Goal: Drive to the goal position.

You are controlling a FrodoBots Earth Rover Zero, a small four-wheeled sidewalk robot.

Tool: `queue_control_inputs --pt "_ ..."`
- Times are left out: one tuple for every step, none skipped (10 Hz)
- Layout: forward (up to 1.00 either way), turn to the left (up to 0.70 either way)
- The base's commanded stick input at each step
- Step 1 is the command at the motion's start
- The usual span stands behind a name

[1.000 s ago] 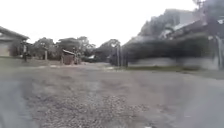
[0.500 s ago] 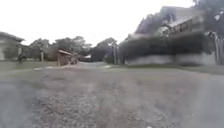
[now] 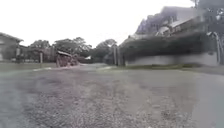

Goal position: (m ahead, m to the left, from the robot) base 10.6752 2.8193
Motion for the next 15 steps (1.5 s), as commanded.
queue_control_inputs --pt "0.70 0.00" --pt "0.70 0.00" --pt "0.70 0.00" --pt "0.70 0.00" --pt "0.70 0.00" --pt "0.70 0.00" --pt "0.70 0.08" --pt "0.70 0.35" --pt "0.70 0.35" --pt "0.70 0.35" --pt "0.70 0.35" --pt "0.70 0.35" --pt "0.70 0.25" --pt "0.70 0.09" --pt "0.70 0.00"
